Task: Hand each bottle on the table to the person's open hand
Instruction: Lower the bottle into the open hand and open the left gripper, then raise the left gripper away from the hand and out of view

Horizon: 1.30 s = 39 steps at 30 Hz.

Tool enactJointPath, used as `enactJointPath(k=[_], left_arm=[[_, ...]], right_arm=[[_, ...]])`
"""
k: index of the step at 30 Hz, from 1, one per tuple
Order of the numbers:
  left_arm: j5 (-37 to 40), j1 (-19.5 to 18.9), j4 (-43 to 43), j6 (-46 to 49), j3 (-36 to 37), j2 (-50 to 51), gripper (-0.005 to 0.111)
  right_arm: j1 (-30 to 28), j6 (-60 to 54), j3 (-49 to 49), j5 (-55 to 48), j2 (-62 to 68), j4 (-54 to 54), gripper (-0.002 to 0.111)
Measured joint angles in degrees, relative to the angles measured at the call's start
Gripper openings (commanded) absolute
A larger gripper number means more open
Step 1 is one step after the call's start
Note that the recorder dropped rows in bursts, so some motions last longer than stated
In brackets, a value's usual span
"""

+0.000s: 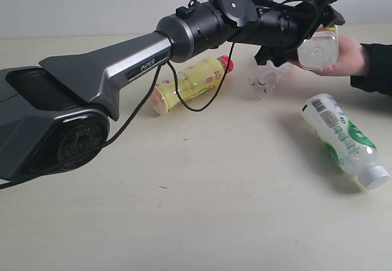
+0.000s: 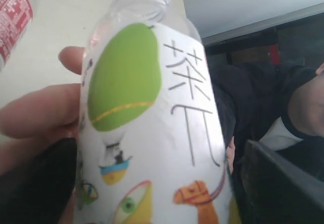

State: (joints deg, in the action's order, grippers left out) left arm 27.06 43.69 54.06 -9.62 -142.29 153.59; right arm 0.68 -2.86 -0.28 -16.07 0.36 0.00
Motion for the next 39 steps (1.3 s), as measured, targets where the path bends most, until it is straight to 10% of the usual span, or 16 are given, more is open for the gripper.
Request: enactJointPath(k=[39], left_arm=[[7.9,-3.7,-3.7,1.6,-0.1,-2.6,0.105]], right_arm=[[0.0,0.0,0.0,0.0,0.0,0.0,0.0]])
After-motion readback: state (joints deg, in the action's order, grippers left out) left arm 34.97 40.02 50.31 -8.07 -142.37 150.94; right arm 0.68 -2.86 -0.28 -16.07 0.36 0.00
